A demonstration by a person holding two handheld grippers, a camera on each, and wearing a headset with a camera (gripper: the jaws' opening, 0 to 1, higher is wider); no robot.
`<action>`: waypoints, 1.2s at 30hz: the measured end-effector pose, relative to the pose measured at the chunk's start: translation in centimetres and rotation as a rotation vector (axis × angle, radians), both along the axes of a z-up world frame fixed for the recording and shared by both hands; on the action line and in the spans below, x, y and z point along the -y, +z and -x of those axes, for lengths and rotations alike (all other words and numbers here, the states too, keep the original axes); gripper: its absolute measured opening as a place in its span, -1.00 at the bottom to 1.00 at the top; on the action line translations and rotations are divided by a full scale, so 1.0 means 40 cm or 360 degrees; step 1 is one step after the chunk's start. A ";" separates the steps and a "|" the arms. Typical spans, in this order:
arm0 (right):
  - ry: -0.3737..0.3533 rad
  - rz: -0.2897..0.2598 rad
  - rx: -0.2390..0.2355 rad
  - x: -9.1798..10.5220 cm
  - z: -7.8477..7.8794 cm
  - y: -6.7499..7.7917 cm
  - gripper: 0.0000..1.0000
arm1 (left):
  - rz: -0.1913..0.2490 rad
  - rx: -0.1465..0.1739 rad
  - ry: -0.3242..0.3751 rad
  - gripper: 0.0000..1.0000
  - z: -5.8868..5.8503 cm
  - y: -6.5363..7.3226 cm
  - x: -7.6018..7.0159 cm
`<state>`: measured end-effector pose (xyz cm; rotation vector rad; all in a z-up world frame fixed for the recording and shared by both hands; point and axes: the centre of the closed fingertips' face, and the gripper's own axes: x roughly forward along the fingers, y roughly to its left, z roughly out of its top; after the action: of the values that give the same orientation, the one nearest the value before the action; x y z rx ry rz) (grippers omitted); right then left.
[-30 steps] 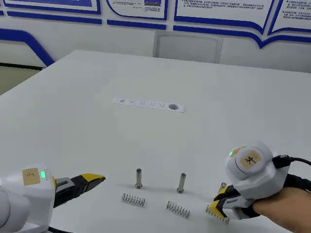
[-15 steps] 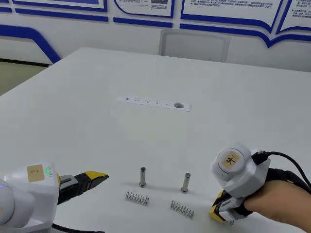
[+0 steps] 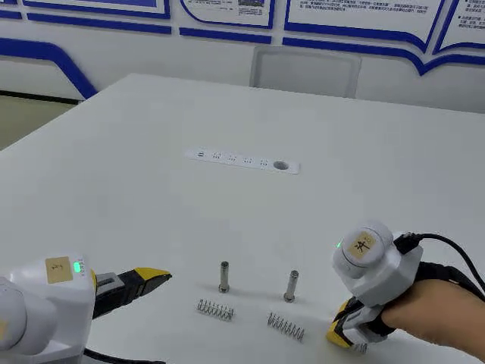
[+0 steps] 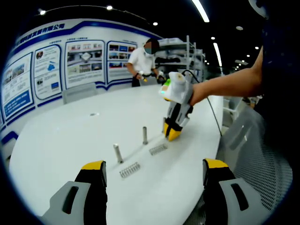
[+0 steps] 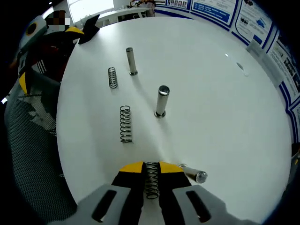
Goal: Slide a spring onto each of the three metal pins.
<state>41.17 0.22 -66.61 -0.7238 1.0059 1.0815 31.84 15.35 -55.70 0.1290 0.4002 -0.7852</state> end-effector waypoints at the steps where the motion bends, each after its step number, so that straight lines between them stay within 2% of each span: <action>1: -0.0003 -0.0006 0.0007 0.000 0.001 0.004 -0.77 | 0.0000 0.0000 -0.0001 0.72 0.000 0.000 0.000; 15: -0.0093 -0.0193 0.0096 0.000 0.005 0.082 -0.77 | -0.0009 -0.0018 -0.0036 0.72 0.007 -0.007 0.011; 29: -0.0172 -0.0321 0.0154 0.024 0.010 0.132 -0.77 | -0.0016 -0.0040 -0.0045 0.72 0.009 -0.015 0.012; 36: -0.0218 -0.0435 0.0175 0.024 0.017 0.182 -0.77 | -0.0011 -0.0038 -0.0036 0.72 0.007 -0.014 0.010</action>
<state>40.51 -0.73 -59.32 -0.4799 0.7830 1.0239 31.55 14.94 -56.25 0.1306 0.4246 -0.8082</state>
